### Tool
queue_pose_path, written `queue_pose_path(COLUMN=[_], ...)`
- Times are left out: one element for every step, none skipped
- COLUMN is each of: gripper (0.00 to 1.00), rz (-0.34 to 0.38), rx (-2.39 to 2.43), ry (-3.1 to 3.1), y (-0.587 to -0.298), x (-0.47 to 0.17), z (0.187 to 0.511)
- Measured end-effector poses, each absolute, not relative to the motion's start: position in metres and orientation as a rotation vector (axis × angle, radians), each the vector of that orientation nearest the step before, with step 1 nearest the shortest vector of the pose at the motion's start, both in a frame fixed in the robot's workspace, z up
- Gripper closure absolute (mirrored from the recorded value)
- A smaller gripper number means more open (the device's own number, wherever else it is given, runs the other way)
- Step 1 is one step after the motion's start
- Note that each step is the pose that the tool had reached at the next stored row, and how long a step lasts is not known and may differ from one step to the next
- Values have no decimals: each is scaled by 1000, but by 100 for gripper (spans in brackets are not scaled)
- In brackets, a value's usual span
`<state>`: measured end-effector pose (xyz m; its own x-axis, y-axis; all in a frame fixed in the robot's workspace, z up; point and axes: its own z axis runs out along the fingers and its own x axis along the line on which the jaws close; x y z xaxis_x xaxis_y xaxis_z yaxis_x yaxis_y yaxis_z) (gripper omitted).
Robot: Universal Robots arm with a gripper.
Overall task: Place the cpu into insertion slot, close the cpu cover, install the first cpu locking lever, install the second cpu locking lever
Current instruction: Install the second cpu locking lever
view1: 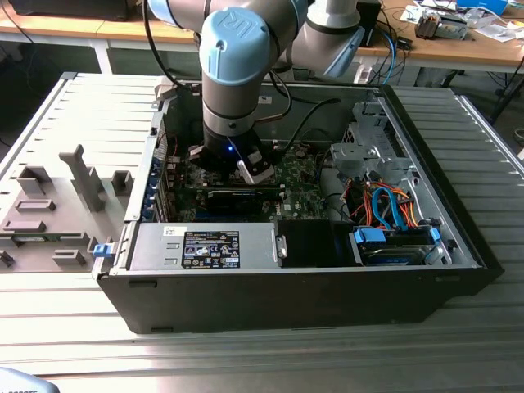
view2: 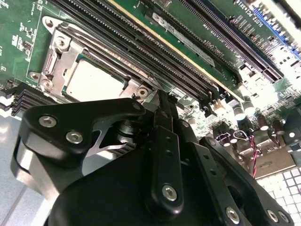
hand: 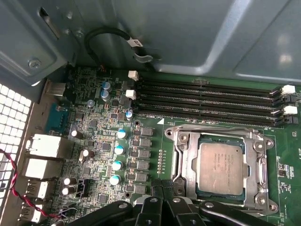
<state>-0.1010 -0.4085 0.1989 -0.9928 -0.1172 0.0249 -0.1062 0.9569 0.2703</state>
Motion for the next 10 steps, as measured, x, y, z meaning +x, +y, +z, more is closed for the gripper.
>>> queue_pose_path(gripper=[89, 89, 89, 89, 89, 89, 89, 89, 89, 89], rz=[-423, -426, -428, -429, -428, -428, -428, -428, -428, -428], rx=[175, 176, 176, 176, 175, 175, 175, 176, 176, 176], ry=[-3067, -3067, -3066, -3066, -3066, -3066, -3066, -3066, -3066, -3066], y=[-409, -409, -409, -409, -409, -409, -409, -409, -409, -409], x=[-101, -101, -101, -101, -100, -100, -100, -100, -100, -100], z=[199, 198, 198, 198, 197, 197, 197, 201, 205, 209])
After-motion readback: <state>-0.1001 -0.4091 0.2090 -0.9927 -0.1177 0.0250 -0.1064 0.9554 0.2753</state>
